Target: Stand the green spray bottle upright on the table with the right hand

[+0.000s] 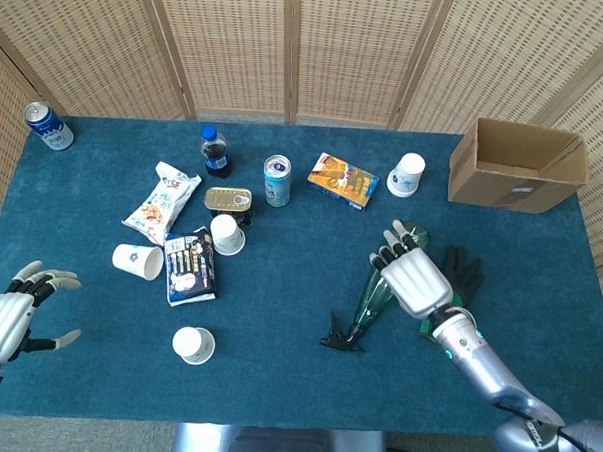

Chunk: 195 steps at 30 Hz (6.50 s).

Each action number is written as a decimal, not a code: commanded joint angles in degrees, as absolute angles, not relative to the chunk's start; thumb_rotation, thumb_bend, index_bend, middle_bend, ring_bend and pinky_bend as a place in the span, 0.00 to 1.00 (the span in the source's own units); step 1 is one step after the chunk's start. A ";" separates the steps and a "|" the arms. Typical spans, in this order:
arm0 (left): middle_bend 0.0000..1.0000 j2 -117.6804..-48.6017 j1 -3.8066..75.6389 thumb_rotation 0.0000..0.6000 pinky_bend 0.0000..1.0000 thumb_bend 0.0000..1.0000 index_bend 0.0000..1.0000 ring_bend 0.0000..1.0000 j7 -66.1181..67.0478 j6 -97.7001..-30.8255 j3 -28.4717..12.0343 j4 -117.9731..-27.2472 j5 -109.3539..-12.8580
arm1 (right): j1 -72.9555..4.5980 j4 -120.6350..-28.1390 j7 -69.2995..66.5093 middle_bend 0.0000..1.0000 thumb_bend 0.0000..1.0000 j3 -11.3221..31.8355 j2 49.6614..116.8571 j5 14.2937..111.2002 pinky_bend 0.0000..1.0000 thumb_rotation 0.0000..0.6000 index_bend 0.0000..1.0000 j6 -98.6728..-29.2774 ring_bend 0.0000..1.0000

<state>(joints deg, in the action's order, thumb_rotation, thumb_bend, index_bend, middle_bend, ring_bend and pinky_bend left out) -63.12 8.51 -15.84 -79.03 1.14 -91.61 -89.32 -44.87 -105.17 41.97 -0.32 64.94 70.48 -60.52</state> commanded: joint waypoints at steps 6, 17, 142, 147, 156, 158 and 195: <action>0.28 -62.33 8.56 1.00 0.01 0.18 0.30 0.22 -14.87 -79.33 1.01 -92.60 -89.24 | -43.37 -103.16 41.48 0.31 0.02 -3.72 64.39 77.53 0.10 1.00 0.25 -57.90 0.11; 0.28 -58.80 8.03 0.99 0.01 0.18 0.30 0.22 -14.03 -81.88 1.01 -96.33 -90.99 | -43.07 -100.16 40.15 0.31 0.02 -3.85 68.33 80.98 0.10 1.00 0.26 -55.06 0.11; 0.27 -58.05 6.22 0.99 0.07 0.18 0.30 0.22 -13.56 -83.91 1.30 -97.96 -92.00 | -42.87 -105.37 -28.35 0.59 0.11 24.79 65.61 54.25 0.51 1.00 0.61 -45.15 0.45; 0.27 -57.91 6.36 0.99 0.07 0.18 0.30 0.22 -13.41 -83.65 1.26 -98.11 -91.83 | -42.02 -103.31 -30.62 0.58 0.11 24.71 67.22 55.25 0.51 1.00 0.61 -45.54 0.45; 0.27 -57.76 6.40 0.99 0.07 0.18 0.29 0.21 -13.03 -83.55 1.36 -98.51 -91.91 | -40.66 -97.85 -35.32 0.57 0.10 24.22 69.59 57.16 0.51 1.00 0.59 -44.35 0.44; 0.27 -57.75 6.39 0.99 0.06 0.18 0.30 0.21 -12.97 -83.62 1.34 -98.61 -91.93 | -40.52 -96.92 -36.13 0.57 0.10 24.12 69.89 57.53 0.51 1.00 0.59 -43.83 0.44; 0.27 -57.62 6.27 0.99 0.03 0.18 0.30 0.21 -12.27 -84.44 1.28 -99.22 -92.41 | -37.83 -94.10 -49.85 0.42 0.06 21.62 66.33 72.29 0.40 1.00 0.40 -39.43 0.27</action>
